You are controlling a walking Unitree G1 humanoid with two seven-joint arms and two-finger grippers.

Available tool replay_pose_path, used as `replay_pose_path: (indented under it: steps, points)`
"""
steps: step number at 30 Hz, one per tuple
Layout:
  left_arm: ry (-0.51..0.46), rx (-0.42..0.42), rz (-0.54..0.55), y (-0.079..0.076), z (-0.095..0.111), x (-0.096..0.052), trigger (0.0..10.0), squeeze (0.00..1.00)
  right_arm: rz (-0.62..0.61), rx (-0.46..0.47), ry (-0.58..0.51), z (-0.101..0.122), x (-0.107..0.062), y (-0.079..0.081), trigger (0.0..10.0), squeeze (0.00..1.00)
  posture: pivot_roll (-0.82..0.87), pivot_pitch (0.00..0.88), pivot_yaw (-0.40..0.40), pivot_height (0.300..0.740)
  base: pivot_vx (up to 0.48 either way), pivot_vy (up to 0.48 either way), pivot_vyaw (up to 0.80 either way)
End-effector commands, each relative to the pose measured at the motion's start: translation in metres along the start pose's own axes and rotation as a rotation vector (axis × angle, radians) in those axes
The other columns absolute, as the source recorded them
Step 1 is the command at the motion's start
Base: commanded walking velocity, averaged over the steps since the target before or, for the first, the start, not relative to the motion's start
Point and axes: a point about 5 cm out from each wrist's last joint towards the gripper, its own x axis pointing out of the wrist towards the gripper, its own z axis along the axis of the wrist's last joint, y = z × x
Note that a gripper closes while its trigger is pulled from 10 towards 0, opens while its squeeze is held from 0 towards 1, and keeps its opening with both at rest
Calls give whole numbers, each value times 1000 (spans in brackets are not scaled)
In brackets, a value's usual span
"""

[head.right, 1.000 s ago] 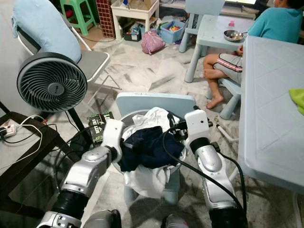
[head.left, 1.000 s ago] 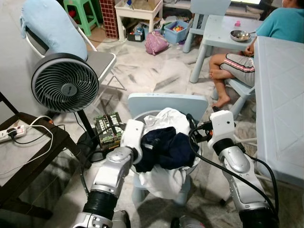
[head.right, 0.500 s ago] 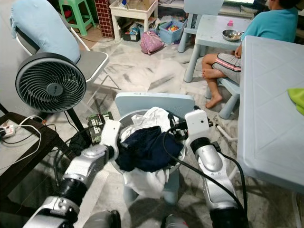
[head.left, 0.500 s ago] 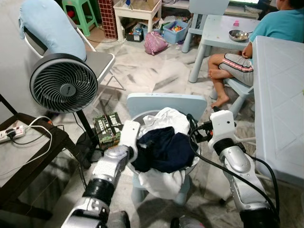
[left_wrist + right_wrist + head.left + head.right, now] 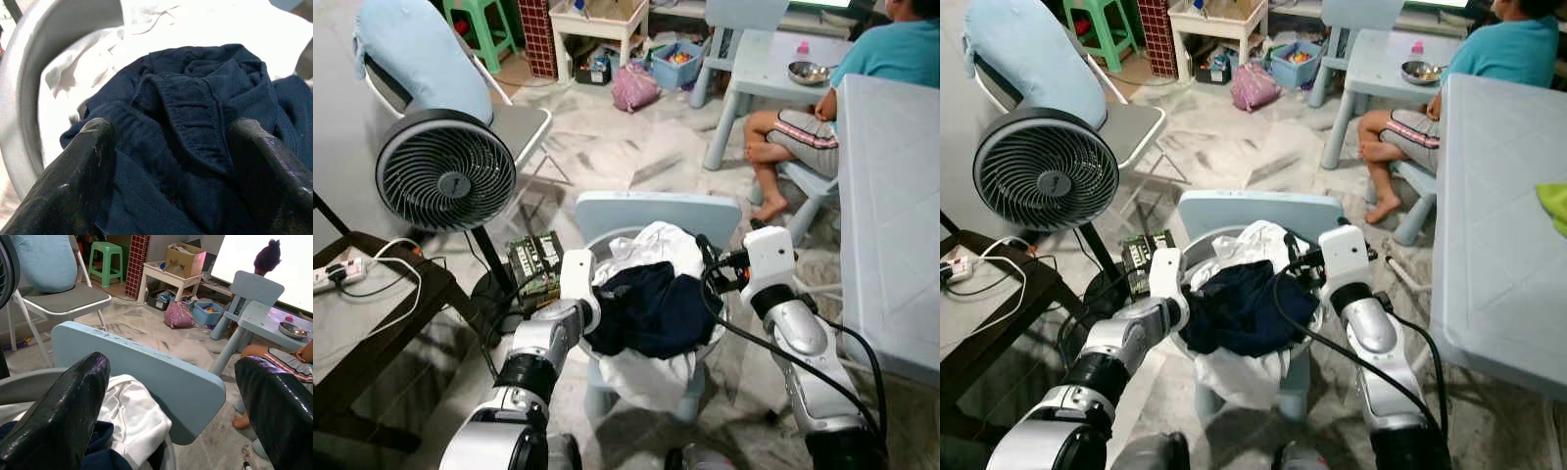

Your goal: Hang hanger

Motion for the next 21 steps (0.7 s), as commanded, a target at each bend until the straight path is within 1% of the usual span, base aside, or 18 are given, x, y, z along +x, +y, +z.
replay_pose_path:
  steps: [1,2,3,4,5,7,8,14,21]
  points:
    - [10,-27,-10,-1,0,1,10000,0,-1,-11,-21,6,0,-3,10000,0,-45,71,8,740,0,0,0]
    - [24,-53,-28,-3,-1,3,10000,0,-4,-13,-20,6,-1,-4,10000,0,-55,71,11,740,0,0,0]
    - [40,-72,-51,-6,-1,5,5961,0,-6,-14,-19,6,-2,-4,10000,0,-61,74,12,740,0,0,0]
    - [40,-72,-51,-6,-1,5,5961,0,-6,-14,-19,6,-2,-4,10000,0,-61,74,12,740,0,0,0]
    - [53,-77,-68,-10,-1,7,1922,0,-6,-15,-18,5,-3,-4,10000,0,-61,74,12,740,0,0,0]
    - [61,-78,-79,-12,-1,8,1922,0,-6,-15,-17,5,-4,-3,10000,0,-61,74,12,740,0,0,0]
    - [66,-69,-91,-15,-1,9,0,0,-6,-16,-17,6,-5,-3,10000,0,-71,76,12,740,0,0,0]
    - [85,-57,-102,-19,-3,11,0,0,-5,-26,-18,7,-6,-3,10000,0,-81,76,13,740,0,0,0]
    - [115,-22,-118,-22,-12,12,0,0,-9,-29,-16,7,-6,-5,10000,0,-82,79,15,740,0,0,0]
